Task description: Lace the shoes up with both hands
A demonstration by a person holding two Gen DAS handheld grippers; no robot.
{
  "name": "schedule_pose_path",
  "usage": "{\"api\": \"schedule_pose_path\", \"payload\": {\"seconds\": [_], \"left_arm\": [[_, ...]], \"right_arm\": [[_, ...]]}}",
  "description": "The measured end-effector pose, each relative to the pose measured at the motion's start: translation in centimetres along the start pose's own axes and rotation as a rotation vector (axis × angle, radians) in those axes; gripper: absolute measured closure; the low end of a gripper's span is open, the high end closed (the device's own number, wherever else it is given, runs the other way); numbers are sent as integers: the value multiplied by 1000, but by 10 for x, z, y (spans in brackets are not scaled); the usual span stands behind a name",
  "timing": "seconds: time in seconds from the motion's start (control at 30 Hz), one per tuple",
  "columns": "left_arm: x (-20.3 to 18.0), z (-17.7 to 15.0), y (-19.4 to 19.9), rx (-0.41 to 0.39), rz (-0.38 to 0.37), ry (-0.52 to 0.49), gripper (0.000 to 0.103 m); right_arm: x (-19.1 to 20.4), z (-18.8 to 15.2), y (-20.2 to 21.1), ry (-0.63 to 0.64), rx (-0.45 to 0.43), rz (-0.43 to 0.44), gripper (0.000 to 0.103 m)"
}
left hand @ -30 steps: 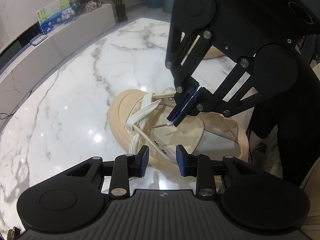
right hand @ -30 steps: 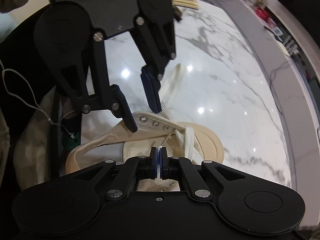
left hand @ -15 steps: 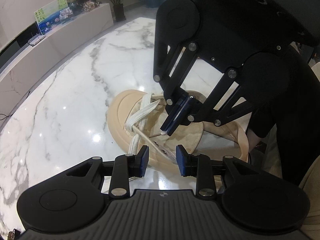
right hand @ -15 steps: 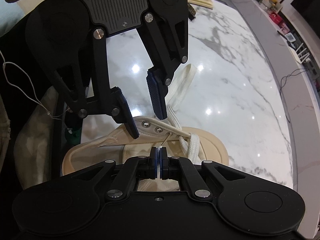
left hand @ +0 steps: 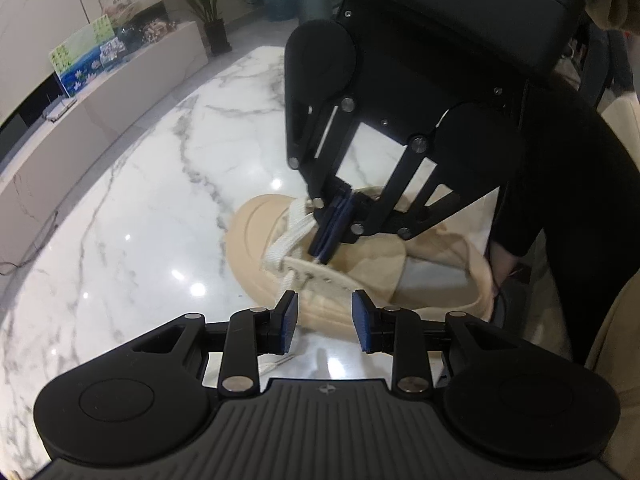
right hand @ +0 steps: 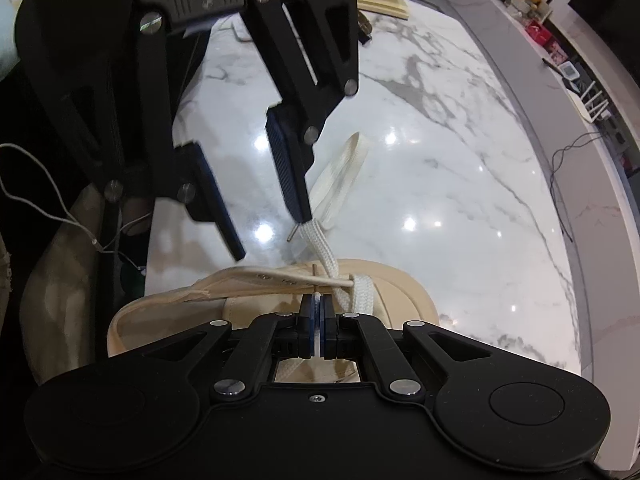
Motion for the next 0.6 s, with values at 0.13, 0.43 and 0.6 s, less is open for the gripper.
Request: {"api": "schedule_pose_path", "payload": {"seconds": [0.13,0.43,0.6], "left_arm": [[-3,-3,-18,27,47,-93,83],[-7,5,-39,23,47,-190,86],[-7,6,-46,33,40,-196,93]], "right_arm": [[1,-1,1,-7,-9,6,102],[-11,0,-8,-70,-32,29,102],[-12,0,-8,-79,-42,38,102]]}}
Point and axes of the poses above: each gripper's, at about its wrist camera, not at the fingertips, and y roughly against the way its jaws point, x to its left, z to its top, the point moved 3 cm from there along -y, roughly the way its jaws point, and after that the axes turned 3 degrees about -y, right-handed, at the moved point
